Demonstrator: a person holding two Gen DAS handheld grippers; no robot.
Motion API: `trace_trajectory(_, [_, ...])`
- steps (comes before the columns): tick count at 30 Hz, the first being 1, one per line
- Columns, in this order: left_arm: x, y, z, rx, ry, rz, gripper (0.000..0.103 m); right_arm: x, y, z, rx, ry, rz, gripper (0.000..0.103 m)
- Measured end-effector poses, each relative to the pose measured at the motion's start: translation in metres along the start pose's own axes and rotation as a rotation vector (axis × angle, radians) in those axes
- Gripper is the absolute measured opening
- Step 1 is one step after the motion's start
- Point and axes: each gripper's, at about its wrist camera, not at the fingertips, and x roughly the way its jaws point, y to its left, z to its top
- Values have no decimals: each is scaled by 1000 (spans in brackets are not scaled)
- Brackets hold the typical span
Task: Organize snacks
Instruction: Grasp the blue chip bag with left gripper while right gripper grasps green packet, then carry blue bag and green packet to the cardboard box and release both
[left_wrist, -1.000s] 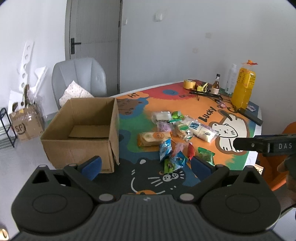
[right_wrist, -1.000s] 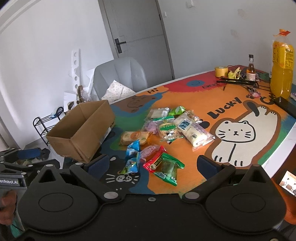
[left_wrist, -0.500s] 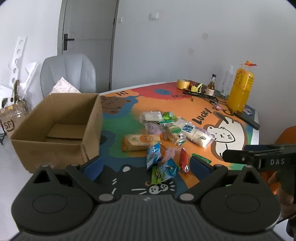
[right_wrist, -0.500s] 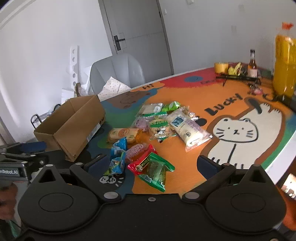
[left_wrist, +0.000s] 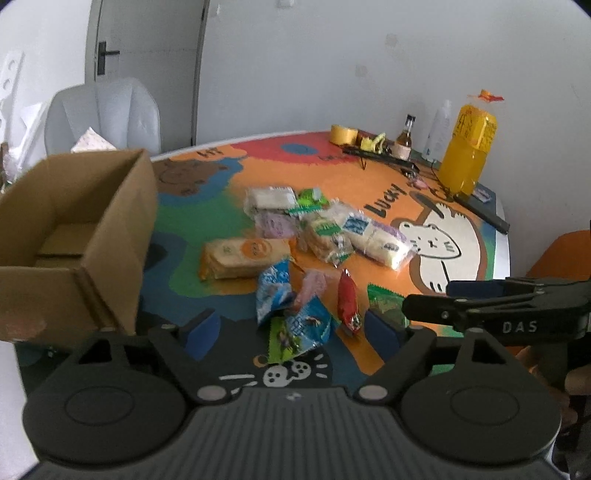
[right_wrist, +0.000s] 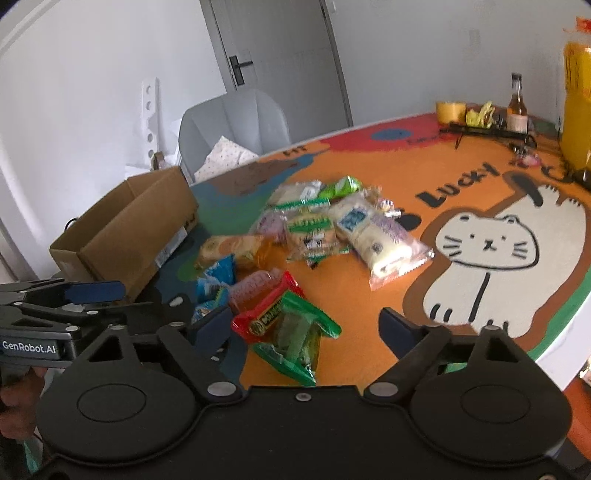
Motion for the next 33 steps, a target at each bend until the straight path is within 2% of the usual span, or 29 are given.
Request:
trace_trajectory(12, [36, 4, -5, -29, 58, -8, 69, 28, -9, -4, 19, 44, 13, 75])
trace_trajectory(18, [49, 4, -7, -36, 66, 9, 63, 36, -8, -5, 0, 51, 6, 64])
trace_trajectory(21, [54, 3, -9, -33, 75, 13, 56, 37, -7, -4, -24, 53, 8, 54])
trace_trajectory(22, [56, 3, -11, -34, 77, 13, 54, 37, -6, -5, -36, 53, 6, 48])
trace_trajectory(24, [55, 2, -13, -25, 66, 21, 48, 37, -5, -5, -49, 54, 8, 44])
trace_trajectory(26, [54, 0, -14, -14, 61, 24, 47, 36, -6, -6, -51, 53, 25, 37])
trace_trajectory(28, [53, 0, -14, -13, 56, 23, 44, 35, -5, -8, -55, 48, 32, 35])
trace_trajectory(30, [52, -1, -15, -15, 44, 7, 34, 35, -3, -8, -56, 44, 37, 33])
trace_trajectory(33, [50, -2, -13, -16, 46, 6, 32, 33, -3, -9, -46, 40, 42, 32])
